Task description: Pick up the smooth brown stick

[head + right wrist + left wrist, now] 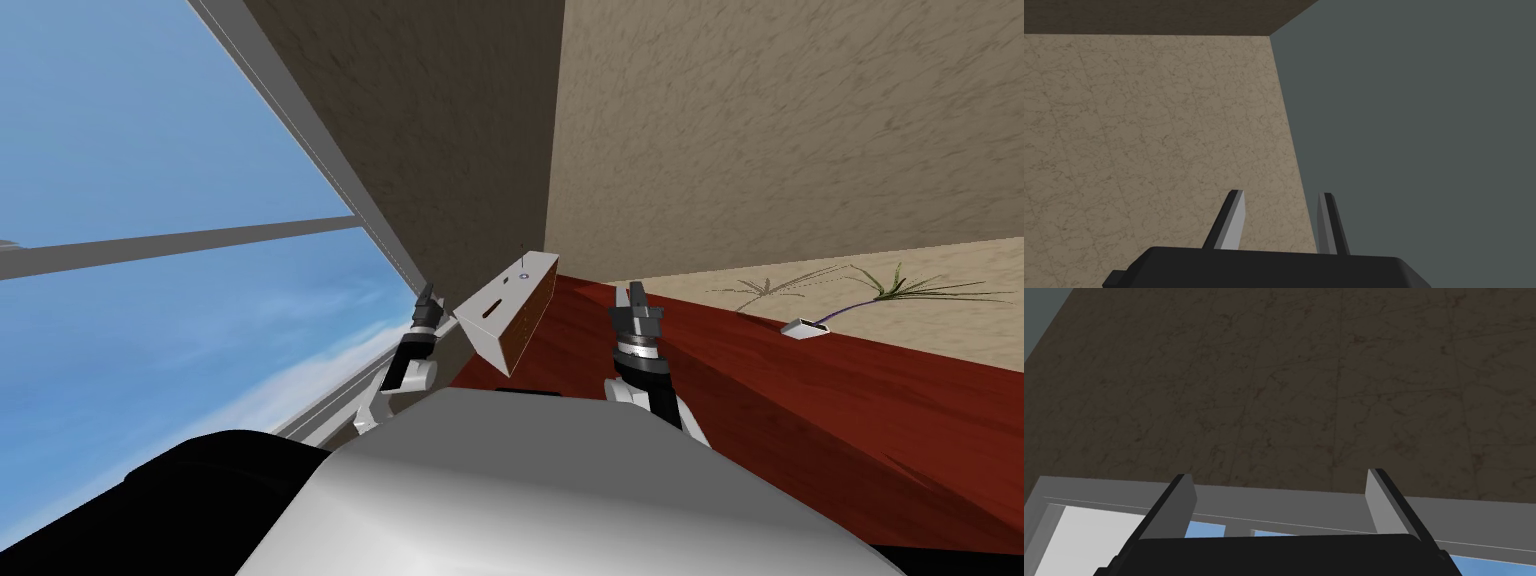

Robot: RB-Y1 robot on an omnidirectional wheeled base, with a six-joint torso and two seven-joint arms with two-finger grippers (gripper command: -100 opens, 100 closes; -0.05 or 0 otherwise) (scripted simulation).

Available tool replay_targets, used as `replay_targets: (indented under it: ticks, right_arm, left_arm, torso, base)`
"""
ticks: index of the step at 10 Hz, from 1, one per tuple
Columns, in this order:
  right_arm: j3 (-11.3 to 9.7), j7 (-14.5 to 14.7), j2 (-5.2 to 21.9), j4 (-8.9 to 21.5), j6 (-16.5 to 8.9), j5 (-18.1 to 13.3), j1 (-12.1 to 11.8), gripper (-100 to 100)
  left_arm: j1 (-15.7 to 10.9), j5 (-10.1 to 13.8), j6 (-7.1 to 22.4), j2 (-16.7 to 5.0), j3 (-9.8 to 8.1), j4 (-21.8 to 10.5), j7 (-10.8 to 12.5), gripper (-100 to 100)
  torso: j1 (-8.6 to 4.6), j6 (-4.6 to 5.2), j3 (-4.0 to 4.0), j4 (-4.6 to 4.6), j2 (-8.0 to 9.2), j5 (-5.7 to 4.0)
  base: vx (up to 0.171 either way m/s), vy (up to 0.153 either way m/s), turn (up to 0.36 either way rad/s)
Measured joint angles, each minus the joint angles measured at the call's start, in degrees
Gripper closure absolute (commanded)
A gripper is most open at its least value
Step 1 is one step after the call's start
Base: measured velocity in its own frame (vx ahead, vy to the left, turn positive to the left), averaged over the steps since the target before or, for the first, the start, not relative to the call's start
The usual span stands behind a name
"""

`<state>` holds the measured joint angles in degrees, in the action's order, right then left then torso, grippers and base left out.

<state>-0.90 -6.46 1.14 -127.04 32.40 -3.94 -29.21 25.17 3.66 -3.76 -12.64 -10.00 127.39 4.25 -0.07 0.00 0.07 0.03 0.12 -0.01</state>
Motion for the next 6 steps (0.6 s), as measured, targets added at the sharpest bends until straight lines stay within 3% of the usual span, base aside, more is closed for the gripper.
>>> replay_targets:
  ticks: [6]
  right_arm:
    - [0.0,0.0,0.0,0.0,0.0,0.0,0.0,0]
  left_arm:
    - [-1.3,2.6,9.4,-3.6,-2.94,-4.7,3.3,-100]
  torso:
    - [-0.02,0.0,-0.04,-0.02,-0.08,-0.01]
  base:
    - [-0.02,-0.026,0.01]
